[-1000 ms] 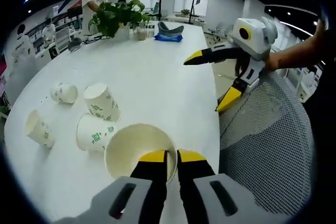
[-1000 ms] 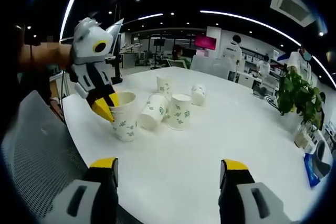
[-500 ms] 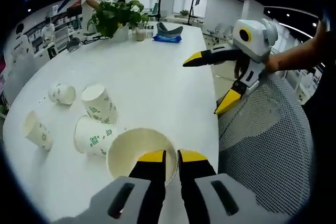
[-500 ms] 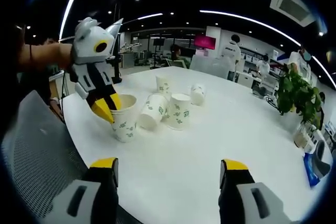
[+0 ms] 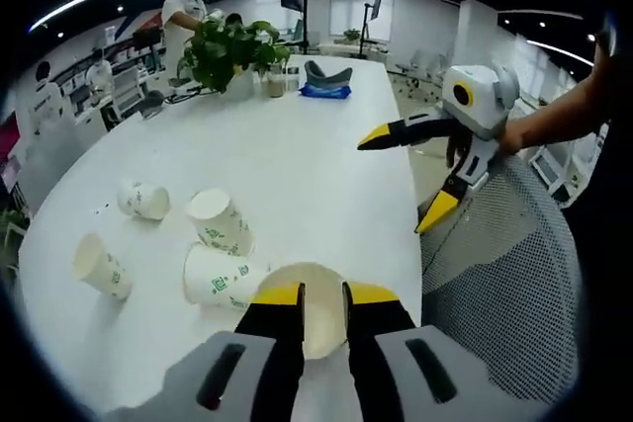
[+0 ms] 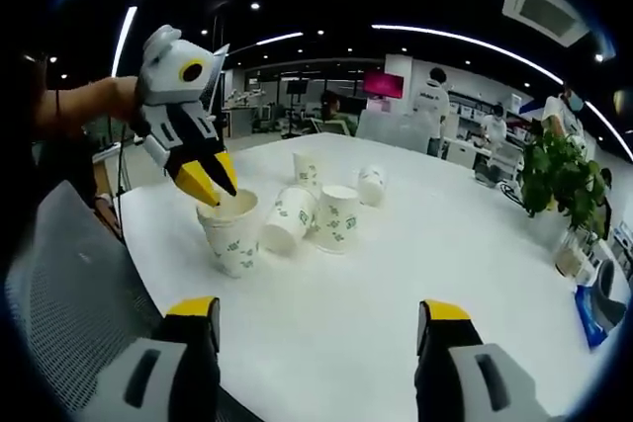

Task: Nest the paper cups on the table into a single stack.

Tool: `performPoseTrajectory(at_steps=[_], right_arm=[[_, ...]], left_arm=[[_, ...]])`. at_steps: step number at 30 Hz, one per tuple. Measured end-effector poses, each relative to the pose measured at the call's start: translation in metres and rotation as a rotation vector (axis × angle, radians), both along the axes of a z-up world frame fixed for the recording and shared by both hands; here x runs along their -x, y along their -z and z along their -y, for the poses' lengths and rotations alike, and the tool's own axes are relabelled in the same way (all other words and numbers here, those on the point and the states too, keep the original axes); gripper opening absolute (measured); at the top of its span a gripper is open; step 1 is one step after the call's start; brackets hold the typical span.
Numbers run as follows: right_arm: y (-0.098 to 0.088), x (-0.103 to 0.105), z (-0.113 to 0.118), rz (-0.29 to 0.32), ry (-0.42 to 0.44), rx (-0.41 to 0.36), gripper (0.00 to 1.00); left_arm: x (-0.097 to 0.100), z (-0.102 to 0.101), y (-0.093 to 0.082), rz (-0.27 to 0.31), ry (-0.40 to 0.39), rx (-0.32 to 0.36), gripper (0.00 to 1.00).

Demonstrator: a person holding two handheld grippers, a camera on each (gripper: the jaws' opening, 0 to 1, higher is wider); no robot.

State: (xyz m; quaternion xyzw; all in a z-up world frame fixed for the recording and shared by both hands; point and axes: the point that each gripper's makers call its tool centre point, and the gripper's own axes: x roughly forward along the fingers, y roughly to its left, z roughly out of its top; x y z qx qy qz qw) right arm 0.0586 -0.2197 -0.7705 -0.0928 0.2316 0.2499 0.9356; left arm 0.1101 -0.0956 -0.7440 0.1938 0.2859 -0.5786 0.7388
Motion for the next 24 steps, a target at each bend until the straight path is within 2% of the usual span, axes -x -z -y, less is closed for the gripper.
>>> performPoseTrajectory(at_steps=[9, 12, 16, 24], right_arm=[[-0.007, -0.002, -0.003, 0.017, -0.006, -0.072, 0.89], [-0.008, -0.002, -0.004, 0.022, -0.006, -0.082, 0.91], [-0.010, -0.002, -0.006, 0.029, -0.010, -0.091, 0.93], [-0.008, -0.004, -0.003, 0.027, -0.001, -0.093, 0.94]], left_arm=[[-0.061, -0.026, -0.012, 0.044, -0.146, 0.017, 0.21], [-0.082, -0.038, -0.015, 0.081, -0.173, 0.005, 0.29], [-0.101, -0.048, -0.022, 0.090, -0.226, 0.031, 0.33], [-0.135, -0.061, -0.022, 0.104, -0.276, 0.064, 0.42]])
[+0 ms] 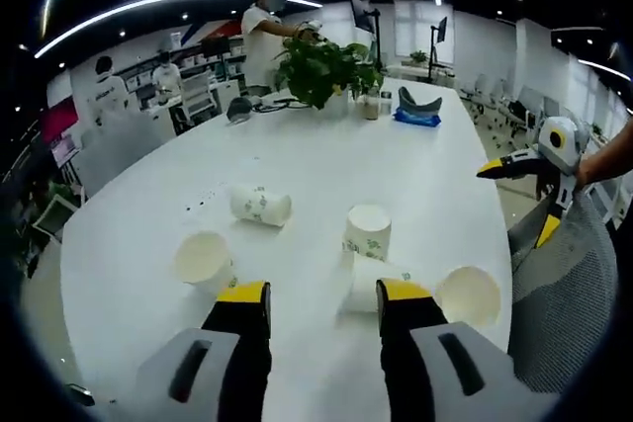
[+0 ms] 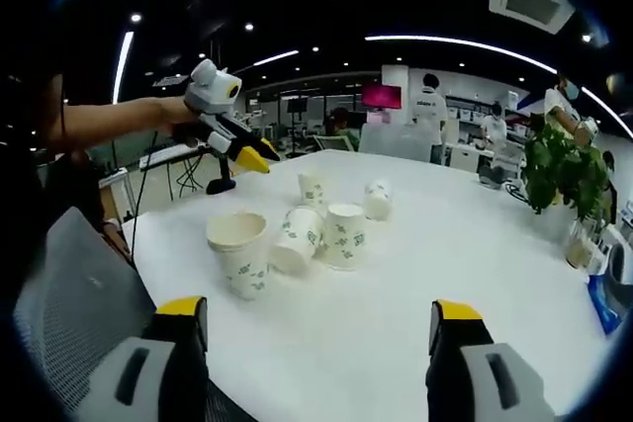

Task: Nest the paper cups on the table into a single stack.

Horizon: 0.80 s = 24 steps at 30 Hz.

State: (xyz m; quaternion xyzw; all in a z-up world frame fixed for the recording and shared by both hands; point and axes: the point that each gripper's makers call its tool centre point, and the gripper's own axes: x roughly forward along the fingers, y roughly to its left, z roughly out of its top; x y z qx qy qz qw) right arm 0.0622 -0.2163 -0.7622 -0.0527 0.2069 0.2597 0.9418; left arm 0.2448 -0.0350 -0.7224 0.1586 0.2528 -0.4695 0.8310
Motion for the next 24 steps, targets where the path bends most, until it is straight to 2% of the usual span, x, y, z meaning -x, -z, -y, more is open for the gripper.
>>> performPoseTrajectory(at_steps=[7, 16, 21, 24], right_arm=[[0.001, 0.000, 0.002, -0.003, 0.006, 0.008, 0.94], [0.004, 0.000, 0.003, -0.012, 0.008, 0.022, 0.93], [0.007, 0.001, 0.003, -0.019, 0.005, 0.036, 0.92], [0.007, 0.001, 0.003, -0.021, 0.007, 0.036, 0.91]], left_arm=[[-0.030, -0.001, 0.010, 0.004, -0.036, 0.028, 0.44], [-0.051, 0.006, 0.021, 0.013, -0.039, 0.044, 0.43], [-0.067, 0.004, 0.022, -0.003, -0.069, 0.075, 0.42], [-0.072, 0.004, 0.026, -0.007, -0.088, 0.070, 0.42]])
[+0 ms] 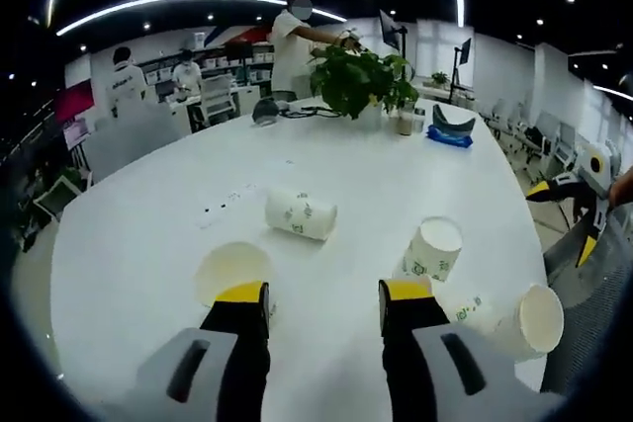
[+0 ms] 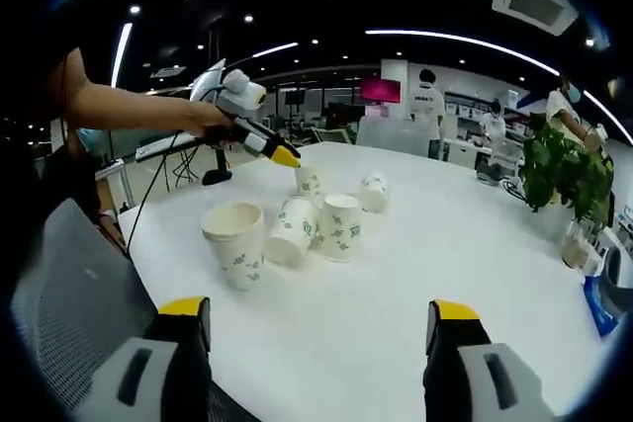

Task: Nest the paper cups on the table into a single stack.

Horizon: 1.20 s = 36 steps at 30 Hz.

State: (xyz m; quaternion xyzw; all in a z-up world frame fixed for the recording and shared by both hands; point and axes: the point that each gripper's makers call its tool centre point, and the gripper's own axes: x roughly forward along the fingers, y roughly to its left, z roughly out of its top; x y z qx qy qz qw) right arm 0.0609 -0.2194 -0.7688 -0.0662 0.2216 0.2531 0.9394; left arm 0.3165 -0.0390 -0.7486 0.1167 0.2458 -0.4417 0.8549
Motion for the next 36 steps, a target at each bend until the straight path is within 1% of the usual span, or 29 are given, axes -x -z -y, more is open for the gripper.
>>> performPoseTrajectory(at_steps=[7, 8, 10, 12, 14, 16, 19, 21, 24, 25, 29, 36], right_arm=[[0.000, 0.000, 0.000, -0.005, 0.005, 0.005, 0.91], [0.000, 0.000, 0.000, -0.006, 0.005, 0.006, 0.91], [0.001, 0.000, 0.001, -0.009, 0.006, 0.005, 0.91], [0.000, 0.000, 0.001, -0.008, 0.007, 0.002, 0.91], [0.001, 0.000, 0.001, -0.009, 0.009, 0.002, 0.91], [0.000, 0.000, 0.002, -0.008, 0.012, 0.004, 0.91], [0.000, -0.001, 0.003, -0.007, 0.017, 0.003, 0.91], [0.000, -0.001, 0.003, -0.007, 0.018, 0.003, 0.90], [0.001, -0.001, 0.003, -0.008, 0.019, 0.005, 0.90], [0.001, -0.001, 0.003, -0.009, 0.019, 0.006, 0.90], [0.001, 0.000, 0.003, -0.011, 0.019, 0.009, 0.90], [0.001, 0.000, 0.002, -0.014, 0.015, 0.013, 0.89]], left_arm=[[-0.015, 0.001, 0.014, -0.021, -0.022, -0.018, 0.40], [-0.016, 0.001, 0.015, -0.021, -0.024, -0.020, 0.40], [-0.026, 0.000, 0.020, -0.011, -0.042, -0.040, 0.40], [-0.027, 0.000, 0.021, -0.008, -0.047, -0.057, 0.39], [-0.033, 0.003, 0.024, -0.013, -0.053, -0.064, 0.38], [-0.033, 0.003, 0.022, -0.014, -0.057, -0.071, 0.34], [-0.032, 0.005, 0.026, -0.019, -0.057, -0.080, 0.29], [-0.033, 0.005, 0.029, -0.029, -0.058, -0.085, 0.23], [-0.030, 0.004, 0.034, -0.028, -0.035, -0.115, 0.14], [-0.029, 0.004, 0.035, -0.026, -0.029, -0.123, 0.12], [-0.027, 0.002, 0.038, -0.029, -0.014, -0.139, 0.04], [-0.022, -0.001, 0.033, -0.022, -0.003, -0.140, 0.02]])
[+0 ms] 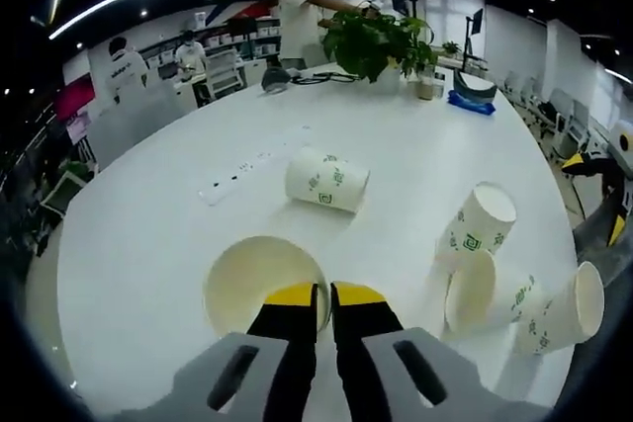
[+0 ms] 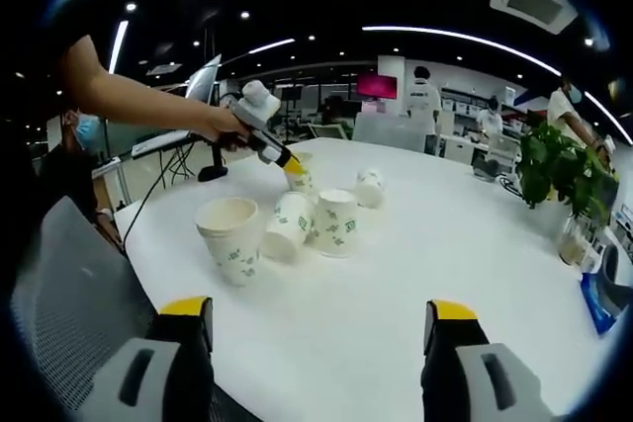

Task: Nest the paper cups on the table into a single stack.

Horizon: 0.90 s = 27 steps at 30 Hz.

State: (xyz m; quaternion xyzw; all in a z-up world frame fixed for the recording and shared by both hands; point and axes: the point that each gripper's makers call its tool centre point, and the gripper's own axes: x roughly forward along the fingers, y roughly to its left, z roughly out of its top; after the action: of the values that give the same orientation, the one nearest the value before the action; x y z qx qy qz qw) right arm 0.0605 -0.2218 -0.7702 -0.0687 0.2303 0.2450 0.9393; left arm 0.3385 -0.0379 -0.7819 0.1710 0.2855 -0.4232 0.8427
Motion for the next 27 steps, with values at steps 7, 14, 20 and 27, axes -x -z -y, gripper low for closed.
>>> performPoseTrajectory(at_steps=[7, 14, 20, 27], right_arm=[[0.000, 0.000, 0.000, 0.001, -0.003, -0.001, 0.89], [0.001, 0.001, 0.000, -0.001, -0.007, 0.001, 0.89], [0.002, 0.001, -0.002, -0.006, -0.020, 0.000, 0.90], [0.001, 0.002, -0.004, -0.007, -0.030, -0.003, 0.90]], left_arm=[[0.011, 0.002, -0.013, 0.028, 0.032, -0.005, 0.00], [0.033, 0.008, -0.025, 0.033, 0.087, -0.005, 0.00], [0.056, 0.011, -0.043, 0.034, 0.117, 0.000, 0.00], [0.084, 0.006, -0.055, 0.013, 0.146, -0.013, 0.00]])
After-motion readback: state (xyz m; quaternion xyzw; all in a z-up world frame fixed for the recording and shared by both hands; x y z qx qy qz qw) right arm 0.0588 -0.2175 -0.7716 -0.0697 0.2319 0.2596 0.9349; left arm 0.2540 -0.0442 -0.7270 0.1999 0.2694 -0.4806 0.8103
